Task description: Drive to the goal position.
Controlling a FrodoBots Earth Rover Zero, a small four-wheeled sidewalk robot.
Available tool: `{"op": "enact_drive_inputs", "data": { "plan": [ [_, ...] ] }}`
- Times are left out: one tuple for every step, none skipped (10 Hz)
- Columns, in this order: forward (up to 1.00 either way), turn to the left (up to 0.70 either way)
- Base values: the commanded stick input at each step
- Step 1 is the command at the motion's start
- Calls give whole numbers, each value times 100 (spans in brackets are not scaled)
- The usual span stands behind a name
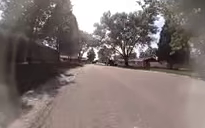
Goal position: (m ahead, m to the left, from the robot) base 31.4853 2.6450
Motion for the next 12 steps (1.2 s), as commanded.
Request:
{"op": "enact_drive_inputs", "data": {
  "plan": [
    [100, 3],
    [100, 3],
    [100, 2],
    [100, 3],
    [100, 3],
    [100, 3],
    [100, 2],
    [100, 2],
    [100, 3],
    [100, 2],
    [100, 2],
    [100, 5]
  ]
}}
